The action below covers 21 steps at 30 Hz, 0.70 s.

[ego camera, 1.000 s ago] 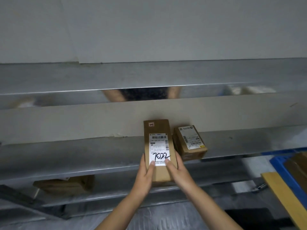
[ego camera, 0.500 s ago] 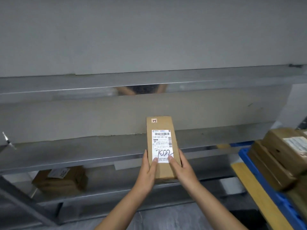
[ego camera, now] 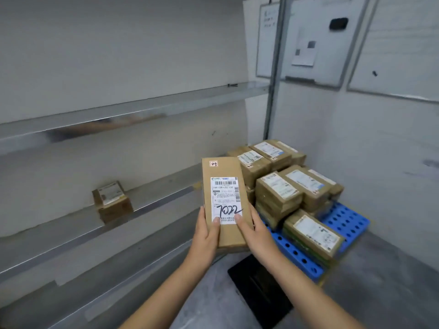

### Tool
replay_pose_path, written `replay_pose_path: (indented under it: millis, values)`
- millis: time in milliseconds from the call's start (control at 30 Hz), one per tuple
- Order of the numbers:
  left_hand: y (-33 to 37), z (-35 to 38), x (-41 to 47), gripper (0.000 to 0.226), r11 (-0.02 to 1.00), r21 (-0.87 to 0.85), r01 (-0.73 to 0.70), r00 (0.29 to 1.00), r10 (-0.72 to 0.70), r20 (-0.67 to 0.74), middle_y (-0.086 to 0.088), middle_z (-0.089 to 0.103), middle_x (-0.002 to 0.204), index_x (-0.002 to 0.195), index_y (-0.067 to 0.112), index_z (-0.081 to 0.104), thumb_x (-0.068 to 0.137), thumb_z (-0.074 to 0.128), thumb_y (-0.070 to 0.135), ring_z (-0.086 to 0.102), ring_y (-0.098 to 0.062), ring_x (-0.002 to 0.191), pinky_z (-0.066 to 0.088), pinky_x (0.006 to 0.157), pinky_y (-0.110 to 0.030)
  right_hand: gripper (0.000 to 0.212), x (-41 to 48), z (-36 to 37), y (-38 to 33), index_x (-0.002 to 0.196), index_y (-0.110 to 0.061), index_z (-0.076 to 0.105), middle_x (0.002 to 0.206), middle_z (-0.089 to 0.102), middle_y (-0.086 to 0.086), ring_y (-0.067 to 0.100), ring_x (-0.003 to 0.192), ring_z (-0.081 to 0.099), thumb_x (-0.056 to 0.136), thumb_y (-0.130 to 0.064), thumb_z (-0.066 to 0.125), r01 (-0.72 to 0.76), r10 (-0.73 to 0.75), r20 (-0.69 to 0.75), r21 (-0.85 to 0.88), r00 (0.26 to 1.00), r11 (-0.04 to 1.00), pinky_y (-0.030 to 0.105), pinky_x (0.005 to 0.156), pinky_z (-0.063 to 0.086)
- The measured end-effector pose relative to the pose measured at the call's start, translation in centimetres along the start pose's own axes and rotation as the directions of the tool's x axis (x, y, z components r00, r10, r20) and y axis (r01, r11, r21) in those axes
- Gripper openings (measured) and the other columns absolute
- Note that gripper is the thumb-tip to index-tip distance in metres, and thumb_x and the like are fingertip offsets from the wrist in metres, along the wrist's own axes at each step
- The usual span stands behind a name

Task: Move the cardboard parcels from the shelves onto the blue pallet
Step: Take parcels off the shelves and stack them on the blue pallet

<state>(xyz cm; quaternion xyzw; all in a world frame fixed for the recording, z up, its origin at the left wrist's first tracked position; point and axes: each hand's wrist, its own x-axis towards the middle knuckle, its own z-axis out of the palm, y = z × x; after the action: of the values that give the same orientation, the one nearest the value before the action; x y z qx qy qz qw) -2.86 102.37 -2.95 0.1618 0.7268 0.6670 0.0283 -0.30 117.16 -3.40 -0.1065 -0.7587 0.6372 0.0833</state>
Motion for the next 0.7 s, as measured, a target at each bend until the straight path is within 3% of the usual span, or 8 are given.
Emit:
replay_pose_path:
  millis: [167, 333, 400, 467, 533, 700]
  values:
    - [1.8, 9.8, 0.5, 0.035, 0.997, -0.041, -0.064, 0.980, 0.071, 0.186, 0.017, 0.053, 0.131, 0.138, 0.030, 0.036, 0.105, 0.042, 0.019, 0.050, 0.018, 0.115, 0.038, 0.087, 0.001, 0.054, -2.5, -9.8, 1.6, 0.140, -0.048, 0.037, 0.128, 0.058, -0.023, 0.000, 0.116, 0.055, 0.090, -0.055, 0.054, -0.022, 0.019, -0.195, -0.012, 0.981, 1.000, 0.027, 0.094, 0.047]
    - [2.7, 18.0, 1.0, 0.041, 0.997, -0.073, -0.034, 0.931, 0.058, 0.361, 0.013, 0.051, 0.138, 0.145, 0.033, 0.030, 0.106, 0.040, 0.028, 0.050, 0.005, 0.124, 0.043, 0.098, -0.013, 0.032, -4.4, -17.5, 2.4, 0.116, -0.068, 0.042, 0.103, 0.059, -0.044, -0.022, 0.095, 0.054, 0.091, -0.053, 0.055, -0.060, 0.049, -0.389, -0.016, 0.920, 0.998, 0.009, 0.074, 0.041]
    - [2.9, 20.9, 1.5, 0.042, 0.996, -0.091, -0.026, 0.920, 0.060, 0.388, 0.011, 0.050, 0.139, 0.146, 0.032, 0.030, 0.106, 0.040, 0.028, 0.050, 0.005, 0.124, 0.044, 0.098, -0.014, 0.035, -4.4, -20.3, 2.8, 0.122, -0.061, 0.046, 0.107, 0.060, -0.041, -0.018, 0.099, 0.056, 0.091, -0.051, 0.056, -0.068, 0.053, -0.439, -0.019, 0.897, 0.998, 0.015, 0.081, 0.043]
    - [3.0, 23.6, 2.1, 0.045, 0.996, -0.093, -0.018, 0.908, 0.055, 0.416, 0.008, 0.049, 0.142, 0.149, 0.028, 0.029, 0.105, 0.041, 0.030, 0.049, -0.001, 0.128, 0.044, 0.106, -0.024, 0.045, -4.0, -23.0, 3.4, 0.135, -0.047, 0.046, 0.115, 0.063, -0.029, -0.008, 0.106, 0.058, 0.091, -0.049, 0.057, -0.086, 0.060, -0.484, -0.032, 0.873, 0.996, 0.020, 0.086, 0.044]
    - [3.2, 26.2, 2.8, 0.049, 0.995, -0.100, -0.002, 0.894, 0.046, 0.447, 0.006, 0.047, 0.145, 0.152, 0.025, 0.026, 0.105, 0.041, 0.031, 0.047, -0.006, 0.132, 0.041, 0.111, -0.034, 0.045, -3.4, -25.6, 3.9, 0.135, -0.042, 0.048, 0.114, 0.064, -0.028, -0.008, 0.105, 0.060, 0.091, -0.047, 0.058, -0.094, 0.059, -0.504, -0.043, 0.861, 0.995, 0.018, 0.083, 0.045]
    - [2.7, 32.2, 5.7, 0.045, 0.988, -0.149, 0.029, 0.894, 0.041, 0.445, 0.012, 0.044, 0.143, 0.149, 0.029, 0.027, 0.106, 0.038, 0.031, 0.043, 0.000, 0.132, 0.038, 0.114, -0.032, 0.039, -0.1, -31.6, 5.2, 0.129, -0.041, 0.055, 0.108, 0.067, -0.032, -0.015, 0.097, 0.062, 0.091, -0.041, 0.061, -0.130, 0.088, -0.521, -0.044, 0.849, 0.991, 0.005, 0.073, 0.046]
